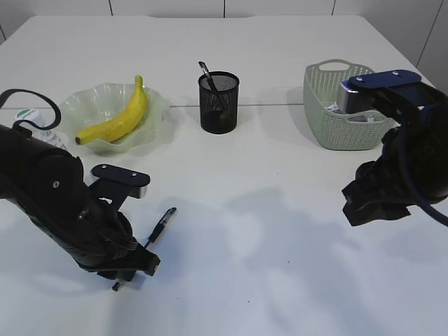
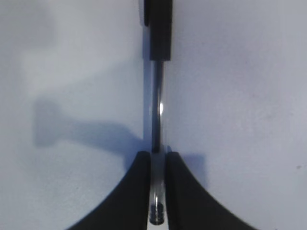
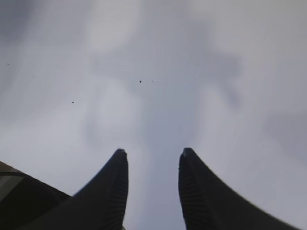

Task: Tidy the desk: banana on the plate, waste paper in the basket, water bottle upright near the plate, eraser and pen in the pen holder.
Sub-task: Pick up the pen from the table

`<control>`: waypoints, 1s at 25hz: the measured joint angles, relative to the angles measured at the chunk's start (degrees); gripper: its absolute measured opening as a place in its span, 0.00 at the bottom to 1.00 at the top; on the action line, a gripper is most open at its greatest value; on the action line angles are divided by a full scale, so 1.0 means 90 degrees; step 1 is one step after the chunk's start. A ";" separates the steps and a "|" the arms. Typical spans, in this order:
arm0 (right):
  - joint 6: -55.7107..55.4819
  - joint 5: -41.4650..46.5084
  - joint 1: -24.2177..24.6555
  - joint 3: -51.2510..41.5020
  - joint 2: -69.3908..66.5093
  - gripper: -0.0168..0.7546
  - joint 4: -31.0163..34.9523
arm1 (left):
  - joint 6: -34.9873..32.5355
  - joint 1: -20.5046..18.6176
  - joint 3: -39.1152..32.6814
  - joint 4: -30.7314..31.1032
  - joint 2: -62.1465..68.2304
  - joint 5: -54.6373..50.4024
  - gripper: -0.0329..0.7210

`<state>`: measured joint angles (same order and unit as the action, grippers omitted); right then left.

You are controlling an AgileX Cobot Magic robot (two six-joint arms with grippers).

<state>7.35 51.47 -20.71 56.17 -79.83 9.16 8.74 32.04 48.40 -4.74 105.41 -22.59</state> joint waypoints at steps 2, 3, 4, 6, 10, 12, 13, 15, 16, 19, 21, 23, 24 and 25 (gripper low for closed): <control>0.0000 0.0000 0.0000 0.0000 0.0000 0.37 0.0000 | 0.0000 0.0000 0.0000 0.0012 0.0000 0.0000 0.09; 0.0000 0.0011 0.0000 0.0000 0.0000 0.37 0.0000 | 0.0000 0.0000 0.0000 0.0012 0.0000 0.0012 0.09; 0.0000 0.0011 0.0000 0.0000 0.0000 0.37 0.0000 | 0.0000 0.0000 0.0000 0.0012 0.0000 0.0012 0.09; 0.0000 0.0011 0.0000 0.0000 0.0000 0.37 0.0000 | 0.0000 0.0000 0.0000 0.0024 0.0000 0.0012 0.09; 0.0000 0.0011 0.0000 0.0000 0.0000 0.37 0.0000 | 0.0000 0.0000 0.0000 0.0035 0.0000 0.0012 0.09; 0.0000 0.0011 0.0000 0.0000 0.0000 0.37 0.0000 | 0.0000 0.0000 0.0000 0.0035 0.0000 0.0012 0.09; 0.0000 0.0011 0.0000 0.0000 0.0000 0.37 0.0000 | 0.0000 0.0000 0.0000 0.0035 0.0000 0.0012 0.09; 0.0000 0.0000 0.0000 0.0000 0.0000 0.37 0.0012 | 0.0000 0.0000 0.0000 0.0035 -0.0044 0.0012 0.09; 0.0000 0.0000 0.0000 0.0000 0.0000 0.37 0.0025 | 0.0000 0.0000 0.0000 0.0035 -0.0098 0.0012 0.09; 0.0000 -0.0052 0.0000 0.0000 0.0000 0.37 0.0081 | 0.0000 0.0000 0.0000 0.0035 -0.0336 0.0060 0.09; 0.0014 -0.0061 0.0000 0.0000 0.0000 0.37 0.0118 | 0.0000 0.0000 0.0000 0.0035 -0.0517 0.0104 0.09; 0.0024 -0.0126 0.0000 0.0000 0.0000 0.37 0.0186 | 0.0000 0.0000 0.0000 0.0035 -0.0700 0.0120 0.09; 0.0048 -0.0160 0.0000 0.0000 0.0000 0.37 0.0228 | 0.0000 0.0000 0.0000 0.0035 -0.0786 0.0120 0.09; 0.0072 -0.0176 0.0000 0.0000 0.0000 0.37 0.0294 | 0.0000 0.0000 0.0000 0.0035 -0.0849 0.0120 0.09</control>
<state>8.00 49.89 -20.71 56.17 -79.83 11.81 8.74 32.04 48.40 -4.43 97.77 -21.50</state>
